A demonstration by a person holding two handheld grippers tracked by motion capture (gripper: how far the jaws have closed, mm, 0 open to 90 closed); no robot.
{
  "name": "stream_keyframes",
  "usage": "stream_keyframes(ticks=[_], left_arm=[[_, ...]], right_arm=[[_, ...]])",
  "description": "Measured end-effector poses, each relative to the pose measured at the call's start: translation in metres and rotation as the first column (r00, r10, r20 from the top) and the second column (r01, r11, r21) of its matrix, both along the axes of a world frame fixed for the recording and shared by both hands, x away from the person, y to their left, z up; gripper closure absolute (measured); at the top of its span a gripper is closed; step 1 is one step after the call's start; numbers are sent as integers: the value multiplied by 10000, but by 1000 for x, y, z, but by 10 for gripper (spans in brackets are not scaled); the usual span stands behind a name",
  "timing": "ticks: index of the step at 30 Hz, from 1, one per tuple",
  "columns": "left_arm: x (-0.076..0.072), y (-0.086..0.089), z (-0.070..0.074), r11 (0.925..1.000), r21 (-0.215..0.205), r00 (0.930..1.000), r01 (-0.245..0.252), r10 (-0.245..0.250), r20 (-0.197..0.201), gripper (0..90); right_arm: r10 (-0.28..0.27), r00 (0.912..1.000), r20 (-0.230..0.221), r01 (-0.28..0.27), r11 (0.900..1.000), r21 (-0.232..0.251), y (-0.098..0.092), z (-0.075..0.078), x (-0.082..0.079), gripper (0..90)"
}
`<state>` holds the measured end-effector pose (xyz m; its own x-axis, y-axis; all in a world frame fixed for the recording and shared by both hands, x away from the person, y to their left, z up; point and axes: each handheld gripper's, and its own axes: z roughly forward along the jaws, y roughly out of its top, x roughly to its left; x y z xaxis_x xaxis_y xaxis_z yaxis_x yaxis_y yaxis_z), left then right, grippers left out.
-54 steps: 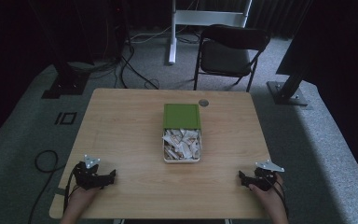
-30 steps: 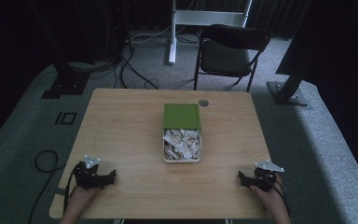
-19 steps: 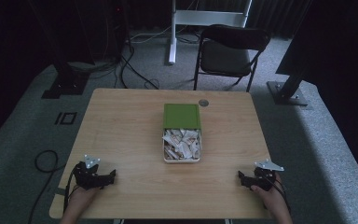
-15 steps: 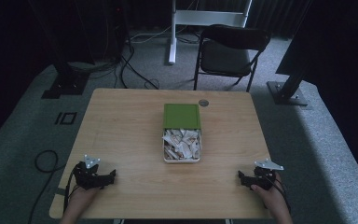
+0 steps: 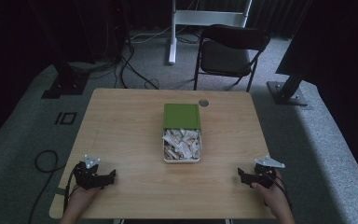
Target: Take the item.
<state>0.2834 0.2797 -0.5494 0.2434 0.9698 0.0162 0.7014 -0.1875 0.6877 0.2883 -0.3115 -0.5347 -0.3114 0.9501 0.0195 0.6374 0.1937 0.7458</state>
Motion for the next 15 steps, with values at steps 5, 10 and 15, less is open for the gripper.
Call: stream_keyframes(ticks=[5, 10, 15], left_arm=[[0, 0, 0, 10000, 1, 10000, 1, -1, -3, 6], [0, 0, 0, 10000, 1, 10000, 0, 0, -1, 6], [0, 0, 0, 10000, 2, 10000, 1, -1, -4, 7]], right_arm=[[41, 9997, 256, -45, 9998, 174, 3, 10, 3, 149], [225, 9987, 452, -236, 9994, 251, 9, 19, 6, 149], [372, 9961, 800, -431, 9964, 732, 17, 32, 6, 149]])
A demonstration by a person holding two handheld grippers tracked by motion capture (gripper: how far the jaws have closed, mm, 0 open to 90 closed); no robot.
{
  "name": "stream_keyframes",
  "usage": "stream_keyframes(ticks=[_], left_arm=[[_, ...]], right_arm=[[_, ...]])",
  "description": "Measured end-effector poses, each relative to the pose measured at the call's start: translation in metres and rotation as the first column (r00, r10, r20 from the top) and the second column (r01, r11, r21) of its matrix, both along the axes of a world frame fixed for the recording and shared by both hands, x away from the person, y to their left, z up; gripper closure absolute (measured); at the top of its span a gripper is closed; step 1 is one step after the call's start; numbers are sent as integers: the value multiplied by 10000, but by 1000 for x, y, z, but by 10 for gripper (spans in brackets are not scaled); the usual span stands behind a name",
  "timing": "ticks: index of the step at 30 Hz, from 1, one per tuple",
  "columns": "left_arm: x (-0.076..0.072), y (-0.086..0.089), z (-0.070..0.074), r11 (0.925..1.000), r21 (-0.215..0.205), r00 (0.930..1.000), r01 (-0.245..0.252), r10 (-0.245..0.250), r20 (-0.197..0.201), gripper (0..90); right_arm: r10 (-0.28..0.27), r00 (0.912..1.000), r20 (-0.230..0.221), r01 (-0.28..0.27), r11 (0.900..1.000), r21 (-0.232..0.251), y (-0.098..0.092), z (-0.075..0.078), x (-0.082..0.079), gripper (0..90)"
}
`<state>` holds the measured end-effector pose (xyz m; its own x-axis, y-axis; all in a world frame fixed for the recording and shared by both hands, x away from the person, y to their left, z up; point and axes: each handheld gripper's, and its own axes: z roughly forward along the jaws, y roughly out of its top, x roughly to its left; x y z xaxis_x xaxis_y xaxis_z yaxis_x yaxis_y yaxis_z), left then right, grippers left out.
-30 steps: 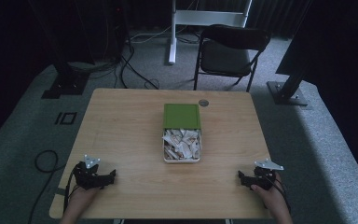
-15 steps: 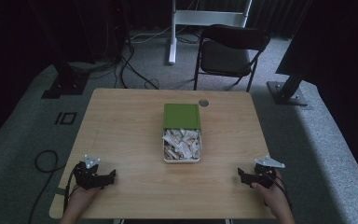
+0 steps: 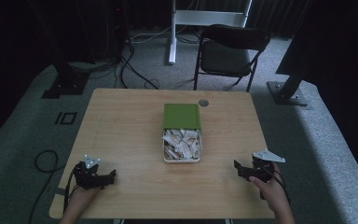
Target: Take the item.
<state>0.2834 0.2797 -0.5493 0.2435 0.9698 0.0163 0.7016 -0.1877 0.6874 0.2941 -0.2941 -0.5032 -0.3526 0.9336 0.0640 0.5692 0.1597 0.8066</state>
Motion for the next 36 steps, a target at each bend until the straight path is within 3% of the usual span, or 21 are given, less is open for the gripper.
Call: stream_keyframes(ticks=[1, 3, 9, 14, 15, 17, 20, 36], left_arm=[[0, 0, 0, 10000, -4, 10000, -1, 1, 3, 6], [0, 0, 0, 10000, -3, 10000, -1, 1, 3, 6], [0, 0, 0, 10000, -3, 10000, -2, 2, 4, 6], [0, 0, 0, 10000, -6, 10000, -5, 5, 6, 7], [0, 0, 0, 10000, -9, 10000, -8, 8, 8, 6], [0, 0, 0, 10000, -18, 10000, -12, 12, 15, 6], [0, 0, 0, 10000, -19, 10000, -11, 11, 16, 6], [0, 0, 0, 10000, -19, 10000, -11, 11, 4, 6]], right_arm=[[101, 9999, 92, -102, 9999, 129, 2, 3, 0, 149], [206, 9996, 201, -202, 9997, -167, 7, 7, 1, 149], [690, 9968, 399, -702, 9971, 304, 20, 18, 3, 163], [992, 9934, 574, -1009, 9945, 283, 31, 26, 5, 163], [1060, 9921, 673, -1064, 9943, 18, 36, 31, 5, 163], [1200, 9901, 733, -1218, 9923, 204, 40, 34, 6, 163], [1375, 9870, 831, -1385, 9903, 60, 46, 41, 8, 165], [2451, 9600, 1354, -2477, 9688, 21, 93, 71, 20, 199]])
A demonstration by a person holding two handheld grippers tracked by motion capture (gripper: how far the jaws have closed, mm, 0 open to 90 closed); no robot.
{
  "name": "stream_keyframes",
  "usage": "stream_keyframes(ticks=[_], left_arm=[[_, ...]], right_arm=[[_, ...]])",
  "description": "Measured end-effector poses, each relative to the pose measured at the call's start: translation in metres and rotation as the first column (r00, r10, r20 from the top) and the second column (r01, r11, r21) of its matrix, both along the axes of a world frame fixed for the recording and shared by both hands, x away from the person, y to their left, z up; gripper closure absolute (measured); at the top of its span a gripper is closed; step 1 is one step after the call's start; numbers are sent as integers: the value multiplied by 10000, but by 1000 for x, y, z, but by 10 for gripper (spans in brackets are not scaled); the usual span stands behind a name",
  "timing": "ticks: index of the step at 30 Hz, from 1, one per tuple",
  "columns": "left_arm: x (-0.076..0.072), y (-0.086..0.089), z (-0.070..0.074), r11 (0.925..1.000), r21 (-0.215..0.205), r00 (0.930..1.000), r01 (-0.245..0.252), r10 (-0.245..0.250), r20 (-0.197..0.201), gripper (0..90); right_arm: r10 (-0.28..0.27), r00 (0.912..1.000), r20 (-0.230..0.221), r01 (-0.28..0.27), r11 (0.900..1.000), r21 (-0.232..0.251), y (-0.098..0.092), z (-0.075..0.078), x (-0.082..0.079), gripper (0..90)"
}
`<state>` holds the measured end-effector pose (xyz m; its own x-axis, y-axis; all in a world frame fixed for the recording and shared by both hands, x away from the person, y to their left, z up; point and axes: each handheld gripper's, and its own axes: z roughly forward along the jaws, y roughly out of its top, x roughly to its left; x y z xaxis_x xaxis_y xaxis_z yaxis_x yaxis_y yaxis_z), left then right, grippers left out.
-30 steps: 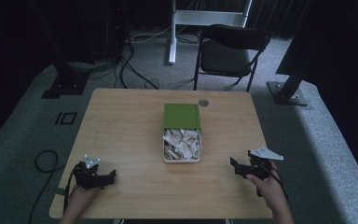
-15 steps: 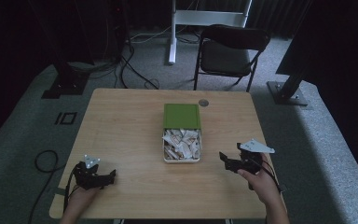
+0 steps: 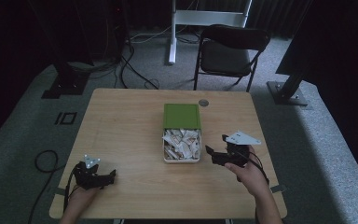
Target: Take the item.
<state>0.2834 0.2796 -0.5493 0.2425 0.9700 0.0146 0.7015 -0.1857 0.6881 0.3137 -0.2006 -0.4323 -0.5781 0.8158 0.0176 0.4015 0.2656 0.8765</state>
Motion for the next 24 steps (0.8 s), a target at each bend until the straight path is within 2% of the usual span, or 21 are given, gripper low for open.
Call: stream_keyframes(ticks=[24], left_arm=[[0, 0, 0, 10000, 8, 10000, 4, -4, -1, 6]], right_arm=[[1066, 9943, -95, -1067, 9942, -164, 57, 1, 18, 220]])
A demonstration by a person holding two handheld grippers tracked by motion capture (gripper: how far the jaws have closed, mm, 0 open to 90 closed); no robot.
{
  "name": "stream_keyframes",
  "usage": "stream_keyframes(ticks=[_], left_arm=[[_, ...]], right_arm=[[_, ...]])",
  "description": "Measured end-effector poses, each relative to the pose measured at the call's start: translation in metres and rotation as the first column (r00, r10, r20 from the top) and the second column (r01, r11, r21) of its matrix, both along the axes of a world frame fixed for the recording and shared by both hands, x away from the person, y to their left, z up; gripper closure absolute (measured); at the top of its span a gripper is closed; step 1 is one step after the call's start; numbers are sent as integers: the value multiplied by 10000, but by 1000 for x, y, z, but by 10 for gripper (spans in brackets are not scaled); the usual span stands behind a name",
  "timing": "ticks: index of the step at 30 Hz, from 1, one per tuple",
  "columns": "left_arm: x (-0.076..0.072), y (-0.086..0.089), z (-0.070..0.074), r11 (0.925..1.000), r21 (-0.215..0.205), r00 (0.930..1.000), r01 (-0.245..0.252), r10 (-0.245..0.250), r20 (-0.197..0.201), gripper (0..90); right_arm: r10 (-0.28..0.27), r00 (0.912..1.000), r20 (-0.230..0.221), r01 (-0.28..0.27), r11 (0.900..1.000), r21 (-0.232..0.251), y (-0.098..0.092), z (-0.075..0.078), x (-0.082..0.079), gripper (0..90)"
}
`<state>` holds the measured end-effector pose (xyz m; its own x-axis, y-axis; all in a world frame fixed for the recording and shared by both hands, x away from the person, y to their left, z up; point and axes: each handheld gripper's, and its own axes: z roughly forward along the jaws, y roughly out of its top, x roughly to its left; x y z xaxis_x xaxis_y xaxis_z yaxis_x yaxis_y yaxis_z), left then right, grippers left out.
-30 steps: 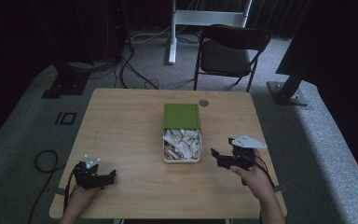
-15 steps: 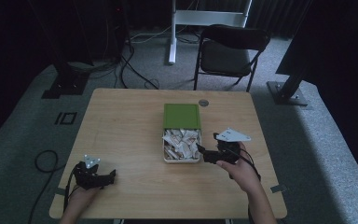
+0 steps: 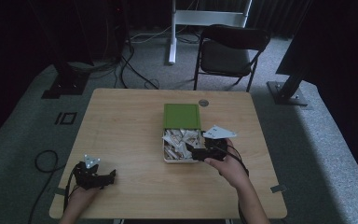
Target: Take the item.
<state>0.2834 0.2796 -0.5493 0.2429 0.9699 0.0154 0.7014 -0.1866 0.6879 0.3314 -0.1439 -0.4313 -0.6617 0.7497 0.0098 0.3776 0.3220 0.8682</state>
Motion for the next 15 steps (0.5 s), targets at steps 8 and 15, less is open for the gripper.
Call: stream_keyframes(ticks=[8, 15], left_arm=[[0, 0, 0, 10000, -18, 10000, -9, 9, 9, 7], [0, 0, 0, 10000, -4, 10000, -3, 3, 10, 6]], right_arm=[[386, 9992, -35, -387, 9992, -79, 18, -1, 4, 242], [624, 9980, -132, -627, 9977, -267, 35, -8, 11, 286]])
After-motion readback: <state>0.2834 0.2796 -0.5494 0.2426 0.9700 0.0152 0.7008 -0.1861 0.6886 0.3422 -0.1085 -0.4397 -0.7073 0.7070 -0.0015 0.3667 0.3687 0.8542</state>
